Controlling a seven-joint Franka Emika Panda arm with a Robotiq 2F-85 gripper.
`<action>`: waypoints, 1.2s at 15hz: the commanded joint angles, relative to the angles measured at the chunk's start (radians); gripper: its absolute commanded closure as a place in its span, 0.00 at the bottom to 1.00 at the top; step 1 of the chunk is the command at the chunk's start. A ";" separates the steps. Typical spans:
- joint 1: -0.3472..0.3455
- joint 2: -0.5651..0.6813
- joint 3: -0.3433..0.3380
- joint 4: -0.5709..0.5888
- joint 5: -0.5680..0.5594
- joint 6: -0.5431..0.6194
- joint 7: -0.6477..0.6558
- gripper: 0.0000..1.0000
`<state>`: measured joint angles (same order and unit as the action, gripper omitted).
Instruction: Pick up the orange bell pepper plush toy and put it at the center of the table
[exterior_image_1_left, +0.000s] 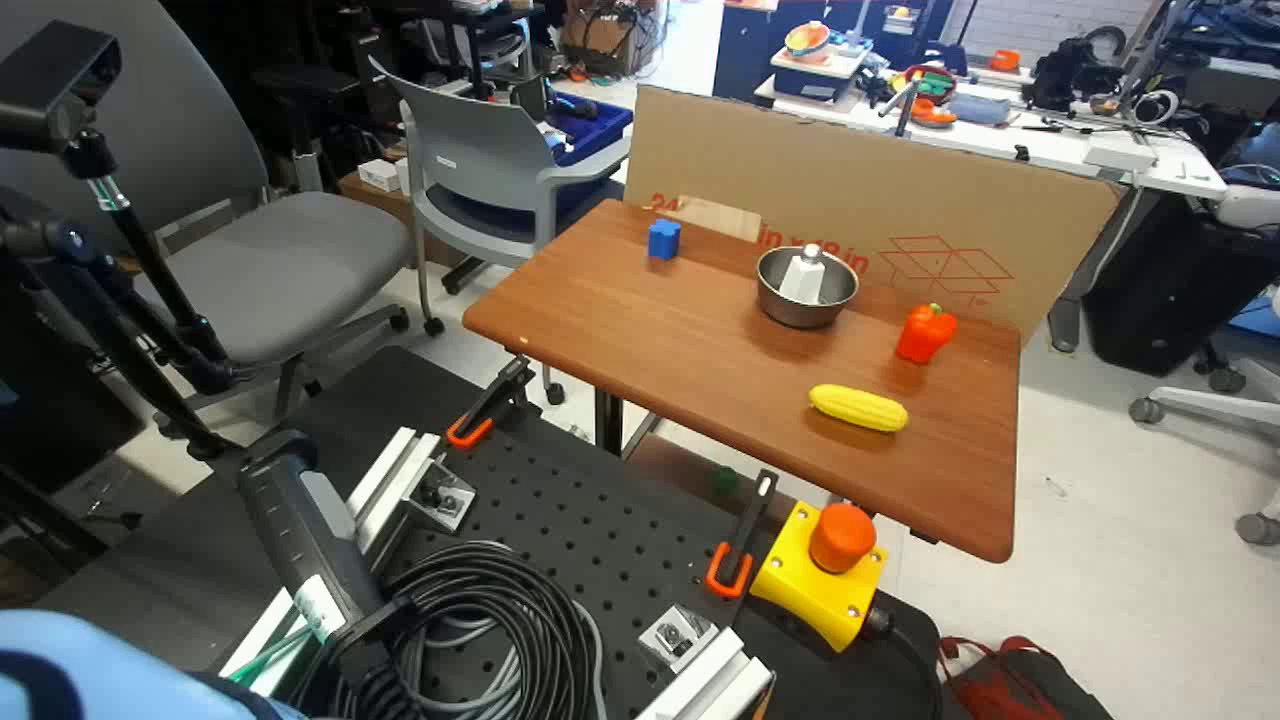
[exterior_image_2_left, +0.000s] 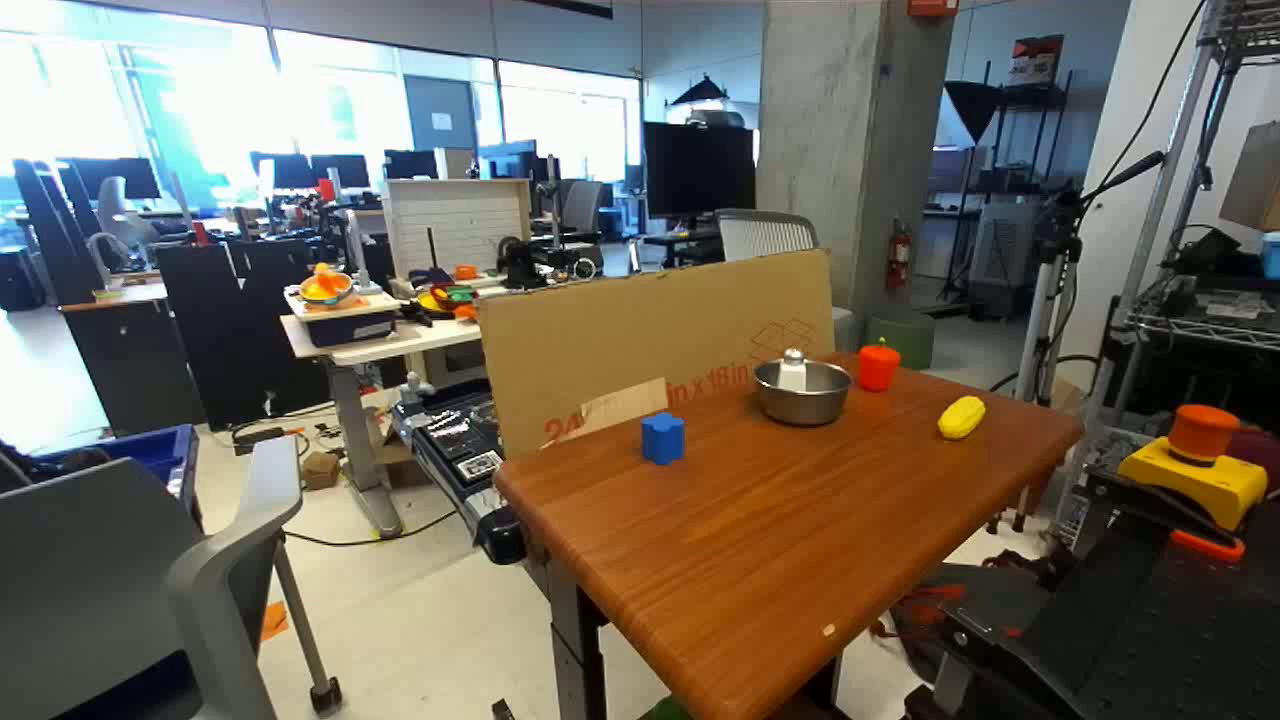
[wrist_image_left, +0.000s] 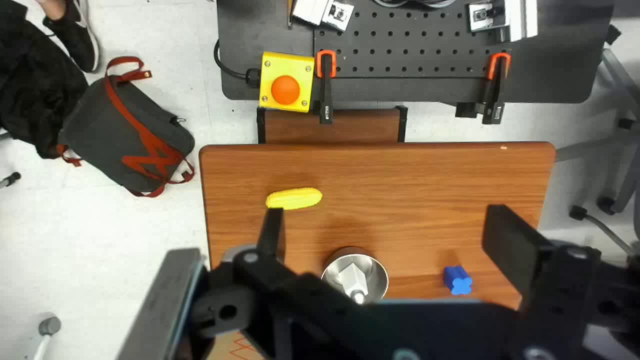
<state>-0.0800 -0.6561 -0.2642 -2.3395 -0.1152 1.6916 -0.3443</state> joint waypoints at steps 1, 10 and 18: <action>-0.008 0.002 0.006 0.003 0.004 -0.002 -0.004 0.00; 0.003 0.055 0.023 0.005 0.018 0.049 0.033 0.00; 0.002 0.390 0.116 0.066 -0.005 0.394 0.201 0.00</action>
<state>-0.0698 -0.4135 -0.1725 -2.3334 -0.1098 1.9875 -0.1922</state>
